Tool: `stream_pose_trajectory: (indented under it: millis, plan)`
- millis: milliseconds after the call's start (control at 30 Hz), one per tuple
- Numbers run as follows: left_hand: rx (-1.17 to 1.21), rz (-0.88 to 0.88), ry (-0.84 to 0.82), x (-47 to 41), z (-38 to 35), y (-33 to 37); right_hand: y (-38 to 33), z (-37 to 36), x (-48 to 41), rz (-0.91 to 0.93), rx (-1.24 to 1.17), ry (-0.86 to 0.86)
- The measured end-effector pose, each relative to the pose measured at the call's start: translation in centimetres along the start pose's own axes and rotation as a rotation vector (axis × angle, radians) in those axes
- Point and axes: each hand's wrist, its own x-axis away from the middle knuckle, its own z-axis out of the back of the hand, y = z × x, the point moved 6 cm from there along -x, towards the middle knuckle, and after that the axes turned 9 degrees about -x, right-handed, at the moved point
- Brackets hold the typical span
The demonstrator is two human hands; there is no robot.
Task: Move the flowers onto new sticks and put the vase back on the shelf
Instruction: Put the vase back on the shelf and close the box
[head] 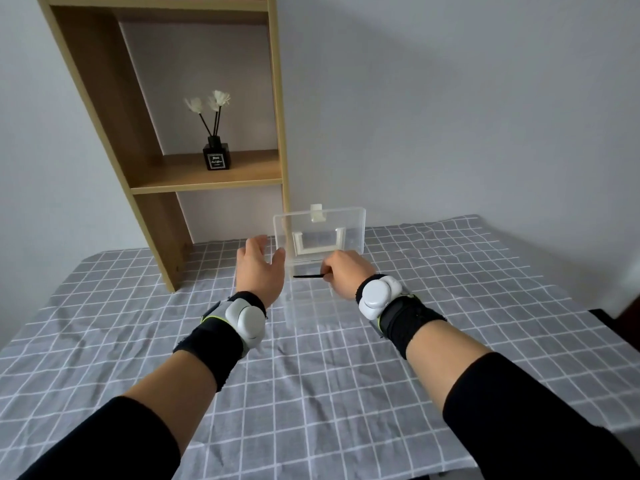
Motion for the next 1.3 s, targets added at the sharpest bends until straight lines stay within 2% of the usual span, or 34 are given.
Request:
stream_pose_trajectory:
  millis: [267,367,500,567,767,967,1300]
  plan:
    - [-0.128,-0.134,-0.045,-2.0,-0.8,2.5,0.9,-1.8,-1.3,-0.009,-0.003,-0.064]
    - [-0.162,-0.174,-0.051,-2.5,-1.1,3.0,0.4,0.5,-1.5,0.076,-0.074,0.101]
    - [-0.180,-0.194,-0.048,-3.1,-1.3,3.2,0.0,5.5,-1.5,0.197,-0.107,0.484]
    - [-0.183,-0.197,-0.044,-3.3,-1.3,3.2,0.0,7.2,-1.9,0.220,-0.071,0.553]
    - [-0.165,-0.204,-0.031,-3.4,-0.6,3.3,0.7,8.0,-4.0,0.072,0.086,0.302]
    - [-0.131,-0.201,-0.010,-2.1,0.7,2.9,0.8,7.9,-1.7,0.037,-0.049,0.419]
    - [-0.120,-0.143,-0.108,3.2,-0.4,0.8,0.4,4.1,3.2,0.088,-0.120,0.402]
